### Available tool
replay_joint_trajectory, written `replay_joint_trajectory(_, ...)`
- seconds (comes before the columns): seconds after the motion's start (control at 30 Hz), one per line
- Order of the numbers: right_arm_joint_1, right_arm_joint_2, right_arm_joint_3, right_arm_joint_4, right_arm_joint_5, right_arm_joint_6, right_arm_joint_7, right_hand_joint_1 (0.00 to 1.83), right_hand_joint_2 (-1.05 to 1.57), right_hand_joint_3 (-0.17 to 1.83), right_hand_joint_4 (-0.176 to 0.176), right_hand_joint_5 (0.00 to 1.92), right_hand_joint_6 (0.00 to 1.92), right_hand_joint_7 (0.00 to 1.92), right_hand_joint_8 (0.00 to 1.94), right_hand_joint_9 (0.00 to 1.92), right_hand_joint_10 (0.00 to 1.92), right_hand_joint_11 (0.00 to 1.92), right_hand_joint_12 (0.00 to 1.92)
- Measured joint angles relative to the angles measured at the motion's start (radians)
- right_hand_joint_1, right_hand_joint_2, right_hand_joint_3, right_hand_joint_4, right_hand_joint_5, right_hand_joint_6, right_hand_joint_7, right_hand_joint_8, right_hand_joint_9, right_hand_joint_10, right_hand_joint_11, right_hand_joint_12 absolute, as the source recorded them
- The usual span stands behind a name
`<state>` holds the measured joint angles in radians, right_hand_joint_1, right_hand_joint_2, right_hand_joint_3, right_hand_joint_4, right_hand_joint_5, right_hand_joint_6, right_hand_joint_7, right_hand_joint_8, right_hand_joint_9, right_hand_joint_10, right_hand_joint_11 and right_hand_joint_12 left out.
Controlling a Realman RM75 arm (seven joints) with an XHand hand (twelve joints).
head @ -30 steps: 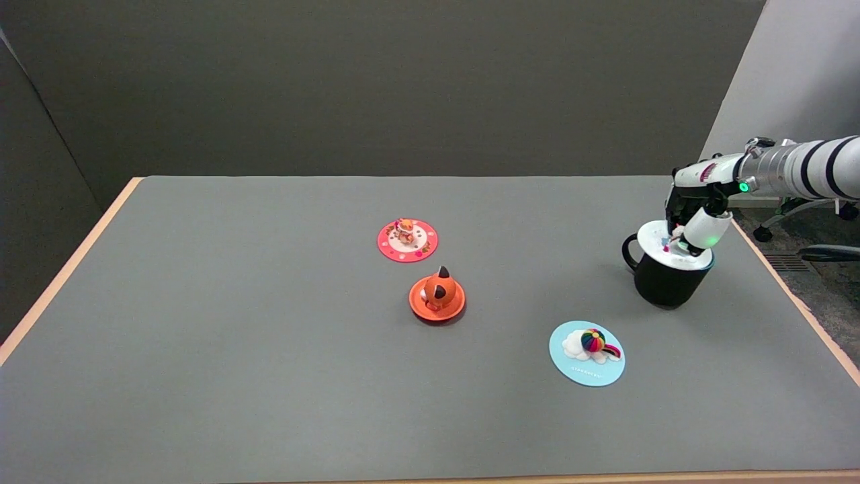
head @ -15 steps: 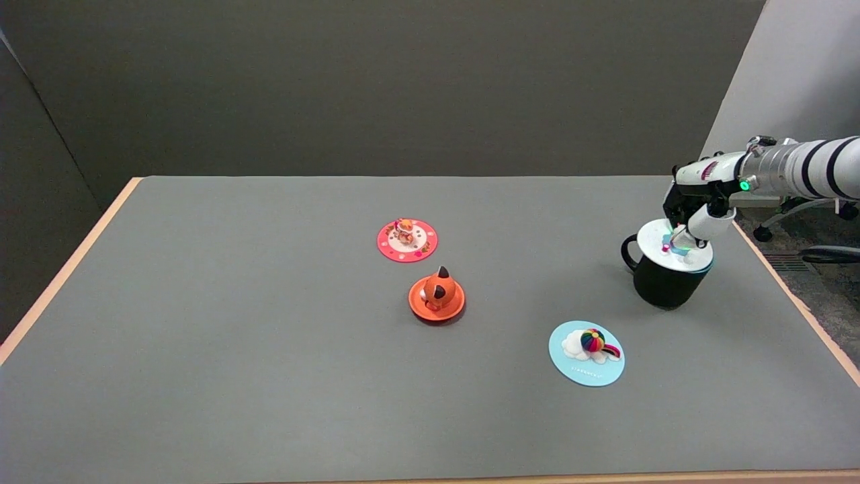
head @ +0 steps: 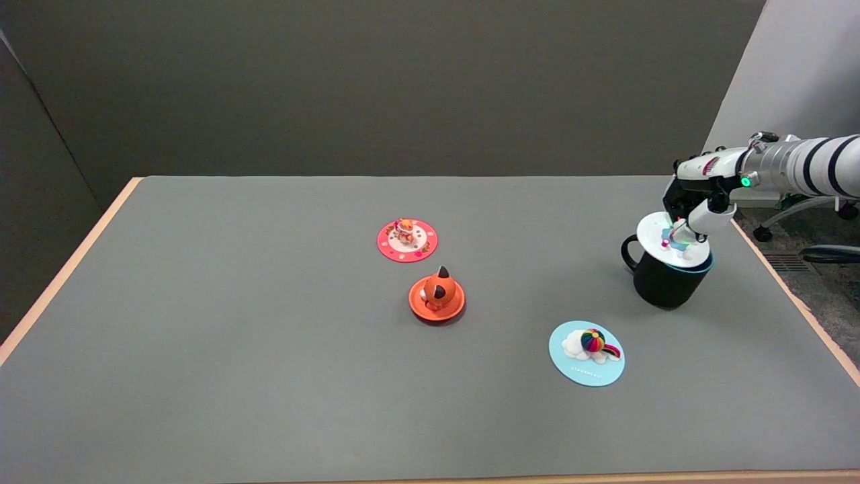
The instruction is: Place the white cup lid onto the cup.
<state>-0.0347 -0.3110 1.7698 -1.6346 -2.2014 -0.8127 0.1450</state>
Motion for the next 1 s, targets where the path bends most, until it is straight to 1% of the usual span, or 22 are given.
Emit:
replay_joint_trajectory(0.2, 0.000, 0.000, 0.002, 0.005, 0.003, 0.004, 0.000, 1.00, 1.11, 0.25, 0.016, 0.77, 1.33, 0.76, 1.01, 0.69, 0.95, 0.51, 0.81)
replay_joint_trajectory(0.23, 0.000, 0.000, 0.002, 0.006, 0.004, 0.004, 0.000, 1.15, 1.13, 0.18, 0.002, 0.78, 1.23, 0.81, 1.36, 0.70, 0.97, 0.51, 0.83)
replay_joint_trajectory(0.27, -0.001, 0.000, 0.003, 0.007, 0.004, 0.004, 0.000, 1.17, 1.13, 0.19, 0.000, 0.77, 1.23, 0.81, 1.40, 0.68, 1.02, 0.51, 0.84)
replay_joint_trajectory(0.3, -0.001, 0.000, 0.003, 0.007, 0.005, 0.004, 0.000, 1.17, 1.13, 0.18, 0.000, 0.78, 1.22, 0.81, 1.39, 0.70, 1.00, 0.52, 0.85)
replay_joint_trajectory(0.37, -0.001, 0.000, 0.004, 0.008, 0.007, 0.004, 0.000, 1.17, 1.12, 0.19, -0.004, 0.78, 1.22, 0.82, 1.39, 0.68, 1.05, 0.52, 0.88)
replay_joint_trajectory(0.67, -0.001, 0.000, 0.013, 0.012, 0.020, -0.008, 0.000, 1.19, 1.09, 0.21, -0.017, 0.81, 1.16, 0.86, 1.34, 0.72, 1.06, 0.54, 0.90)
replay_joint_trajectory(1.0, -0.001, 0.000, 0.024, 0.013, 0.028, -0.032, 0.000, 1.19, 1.08, 0.21, -0.033, 0.82, 1.14, 0.88, 1.32, 0.76, 1.03, 0.56, 0.89)
